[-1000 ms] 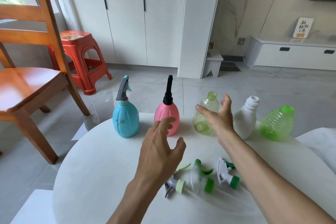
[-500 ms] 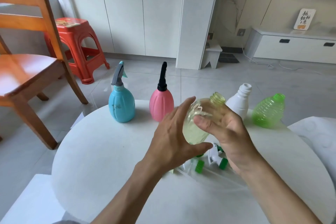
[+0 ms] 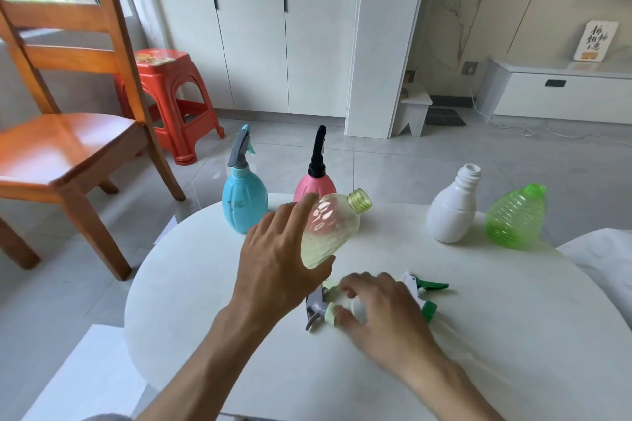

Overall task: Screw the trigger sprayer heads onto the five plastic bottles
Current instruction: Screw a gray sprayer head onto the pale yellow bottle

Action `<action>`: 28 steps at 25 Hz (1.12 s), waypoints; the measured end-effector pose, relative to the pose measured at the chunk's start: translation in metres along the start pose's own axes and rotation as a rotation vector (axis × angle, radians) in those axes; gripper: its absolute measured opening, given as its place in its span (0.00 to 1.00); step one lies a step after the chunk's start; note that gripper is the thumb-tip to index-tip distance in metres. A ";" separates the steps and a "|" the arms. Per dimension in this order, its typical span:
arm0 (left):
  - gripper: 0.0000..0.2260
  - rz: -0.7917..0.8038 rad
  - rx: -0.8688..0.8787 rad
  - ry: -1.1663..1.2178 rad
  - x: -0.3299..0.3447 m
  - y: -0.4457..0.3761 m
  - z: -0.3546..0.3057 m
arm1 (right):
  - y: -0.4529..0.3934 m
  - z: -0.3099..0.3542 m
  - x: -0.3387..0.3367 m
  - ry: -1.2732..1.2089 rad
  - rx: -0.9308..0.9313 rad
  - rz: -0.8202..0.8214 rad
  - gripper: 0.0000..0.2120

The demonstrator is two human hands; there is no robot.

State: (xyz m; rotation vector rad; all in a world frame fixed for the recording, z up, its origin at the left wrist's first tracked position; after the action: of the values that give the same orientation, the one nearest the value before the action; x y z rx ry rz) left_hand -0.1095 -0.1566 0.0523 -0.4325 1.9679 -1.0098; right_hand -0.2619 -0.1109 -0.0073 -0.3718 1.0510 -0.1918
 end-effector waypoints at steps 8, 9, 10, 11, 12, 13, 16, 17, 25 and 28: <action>0.41 0.044 0.017 -0.016 -0.002 0.002 0.007 | 0.006 0.013 0.026 0.250 -0.078 0.037 0.11; 0.41 0.044 0.017 -0.017 -0.003 0.000 0.009 | -0.001 0.009 0.014 0.121 0.008 -0.022 0.11; 0.41 0.035 0.012 -0.021 -0.005 -0.002 0.013 | -0.010 0.002 -0.004 -0.057 0.115 -0.105 0.09; 0.41 0.020 0.004 -0.028 -0.007 -0.005 0.017 | -0.019 -0.008 -0.024 -0.265 0.244 -0.187 0.08; 0.41 0.007 -0.004 -0.038 -0.009 -0.007 0.020 | -0.026 -0.019 -0.044 -0.515 0.376 -0.245 0.07; 0.41 0.005 -0.009 -0.046 -0.009 -0.007 0.022 | -0.031 -0.027 -0.063 -0.808 0.466 -0.296 0.09; 0.41 0.043 -0.020 -0.053 -0.005 -0.003 0.021 | -0.043 -0.047 -0.096 -1.466 0.535 -0.387 0.07; 0.41 0.057 -0.033 -0.052 -0.004 -0.001 0.020 | -0.045 -0.051 -0.101 -1.511 0.520 -0.418 0.08; 0.41 0.096 -0.036 -0.092 0.008 0.003 0.018 | -0.042 -0.082 -0.118 -1.614 0.641 -0.651 0.08; 0.41 0.102 0.011 -0.127 0.011 0.006 0.016 | -0.040 -0.090 -0.116 -1.656 0.715 -0.695 0.06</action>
State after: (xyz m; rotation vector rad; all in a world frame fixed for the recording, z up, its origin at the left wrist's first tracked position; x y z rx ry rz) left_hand -0.1022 -0.1677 0.0373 -0.3773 1.8510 -0.9067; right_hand -0.3967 -0.1286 0.0625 -0.1144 -0.8234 -0.6911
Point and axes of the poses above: each hand's wrist, its own y-axis away from the middle knuckle, its own x-axis out of the palm, z = x × y, the point moved 5 cm from there along -y, towards the middle knuckle, and after that the axes turned 15 degrees about -z, right-handed, at the moved point
